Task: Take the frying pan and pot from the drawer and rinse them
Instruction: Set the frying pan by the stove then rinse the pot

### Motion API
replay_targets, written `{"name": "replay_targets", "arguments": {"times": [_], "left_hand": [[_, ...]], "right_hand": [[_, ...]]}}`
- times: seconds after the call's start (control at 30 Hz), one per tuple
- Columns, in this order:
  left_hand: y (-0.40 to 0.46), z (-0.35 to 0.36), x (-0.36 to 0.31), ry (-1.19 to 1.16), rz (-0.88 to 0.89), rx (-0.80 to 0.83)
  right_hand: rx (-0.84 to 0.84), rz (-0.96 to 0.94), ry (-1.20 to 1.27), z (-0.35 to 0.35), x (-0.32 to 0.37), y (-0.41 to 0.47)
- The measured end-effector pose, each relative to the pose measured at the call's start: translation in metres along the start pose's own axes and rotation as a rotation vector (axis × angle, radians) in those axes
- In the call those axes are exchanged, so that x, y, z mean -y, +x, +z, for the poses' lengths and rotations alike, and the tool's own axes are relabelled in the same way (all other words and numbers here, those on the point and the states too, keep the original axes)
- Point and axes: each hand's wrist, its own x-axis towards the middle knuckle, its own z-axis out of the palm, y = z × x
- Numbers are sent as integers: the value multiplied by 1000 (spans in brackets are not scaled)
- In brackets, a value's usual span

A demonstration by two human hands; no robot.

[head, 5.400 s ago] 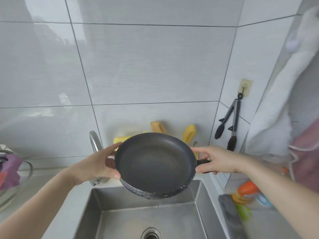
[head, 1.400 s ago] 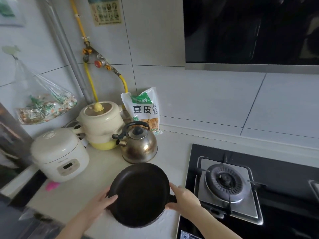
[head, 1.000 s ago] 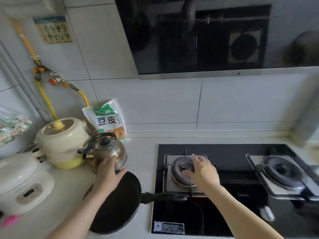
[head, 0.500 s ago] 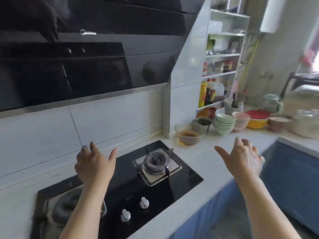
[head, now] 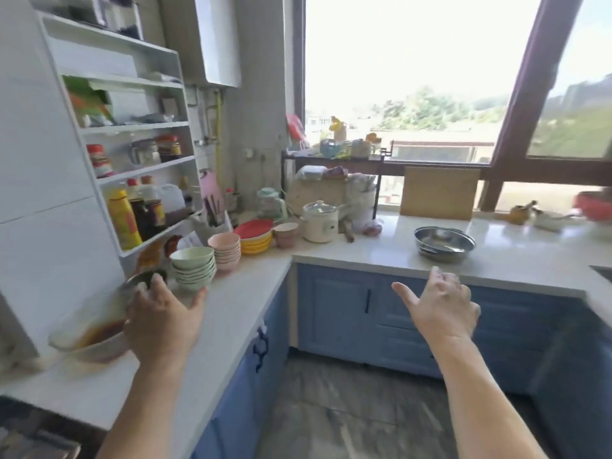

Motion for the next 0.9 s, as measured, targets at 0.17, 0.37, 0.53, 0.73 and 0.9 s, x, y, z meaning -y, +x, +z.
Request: {"name": "replay_targets", "arguments": {"times": [0.17, 0.37, 0.53, 0.73, 0.9], "left_hand": [[40, 87, -102, -64, 138, 92], [94, 181, -232, -139, 259, 198], [110, 255, -341, -145, 392, 282], [103, 342, -458, -149, 455, 387], [101, 415, -549, -152, 452, 379]], "right_hand": [[-50, 154, -65, 19, -53, 77], [-87, 297, -95, 45, -95, 179], [-94, 401, -120, 68, -133, 249], [-103, 476, -152, 99, -198, 336], [-54, 434, -168, 135, -251, 430]]}}
